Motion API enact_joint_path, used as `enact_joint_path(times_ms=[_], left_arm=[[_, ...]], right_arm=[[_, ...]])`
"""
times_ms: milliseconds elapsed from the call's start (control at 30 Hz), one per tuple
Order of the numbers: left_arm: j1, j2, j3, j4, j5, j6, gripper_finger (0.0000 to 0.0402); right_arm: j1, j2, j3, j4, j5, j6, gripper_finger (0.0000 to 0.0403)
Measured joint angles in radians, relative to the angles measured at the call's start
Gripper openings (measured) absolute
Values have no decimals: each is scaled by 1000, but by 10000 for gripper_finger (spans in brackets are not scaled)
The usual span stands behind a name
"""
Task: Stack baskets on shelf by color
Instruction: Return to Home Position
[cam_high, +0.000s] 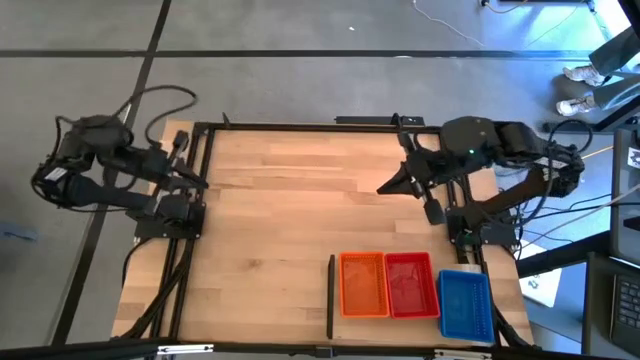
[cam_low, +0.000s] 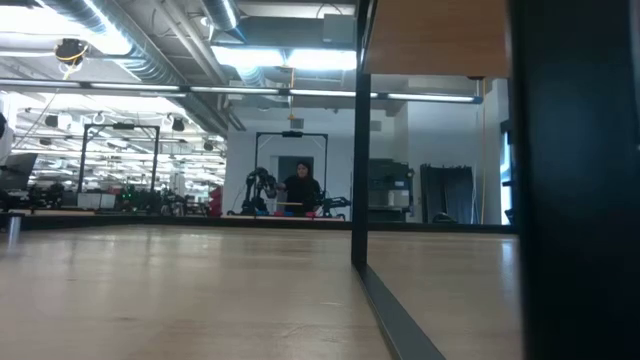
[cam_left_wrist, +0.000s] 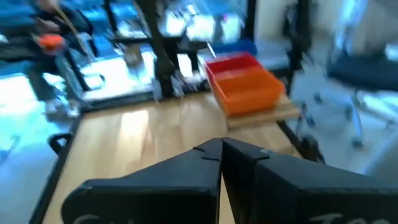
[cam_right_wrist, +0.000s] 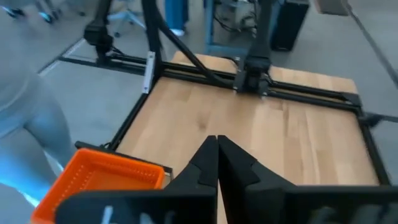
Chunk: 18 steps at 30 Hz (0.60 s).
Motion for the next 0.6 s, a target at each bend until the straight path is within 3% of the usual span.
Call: enact_joint_path(times_ms=[267, 600], left_arm=[[0, -171, -216, 113, -133, -115, 0], [0, -357, -429, 271, -254, -206, 0]], right_arm=[[-163, -256, -381, 216, -189, -37, 0], [-294, -567, -679, 325, -320, -5, 0]])
